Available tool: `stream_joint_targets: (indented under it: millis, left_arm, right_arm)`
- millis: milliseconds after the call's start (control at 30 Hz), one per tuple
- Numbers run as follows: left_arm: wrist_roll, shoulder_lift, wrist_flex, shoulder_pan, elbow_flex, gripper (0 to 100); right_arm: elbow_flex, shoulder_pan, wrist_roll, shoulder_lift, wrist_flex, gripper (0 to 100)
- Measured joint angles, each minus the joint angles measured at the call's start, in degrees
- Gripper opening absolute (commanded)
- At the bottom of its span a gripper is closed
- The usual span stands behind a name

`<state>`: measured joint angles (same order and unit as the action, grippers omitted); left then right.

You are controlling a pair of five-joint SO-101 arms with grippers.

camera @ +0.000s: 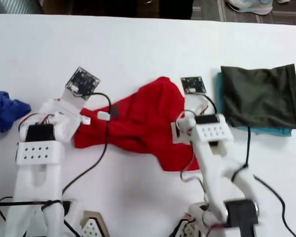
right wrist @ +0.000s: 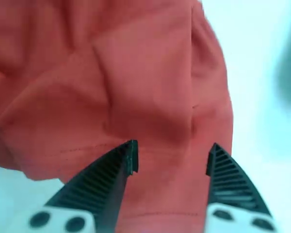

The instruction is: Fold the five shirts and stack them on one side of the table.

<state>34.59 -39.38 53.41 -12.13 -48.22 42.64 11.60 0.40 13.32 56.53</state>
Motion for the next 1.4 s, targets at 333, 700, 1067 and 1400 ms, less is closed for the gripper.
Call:
stream_joint_targets:
  millis: [333,700,1067,1400]
  left_arm:
    - [0.0,0.0,-1.41,0.09,0.0,3]
    - [0.0,0.0,-1.41,-0.09,0.0,3]
    - [0.0,0.0,-1.41,-0.09,0.0,3]
    - [0.0,0.0,-1.41,-0.09,0.0,3]
  right_arm:
    - [-14.07,2.9,0.0,-12.4,12.04,23.0]
    - [-14.68,1.41,1.32,-19.43,9.93,20.0]
    - [-14.68,-1.85,5.63,-19.43,10.29,20.0]
    - [-13.63,-1.23,5.63,-19.43,5.45,9.6]
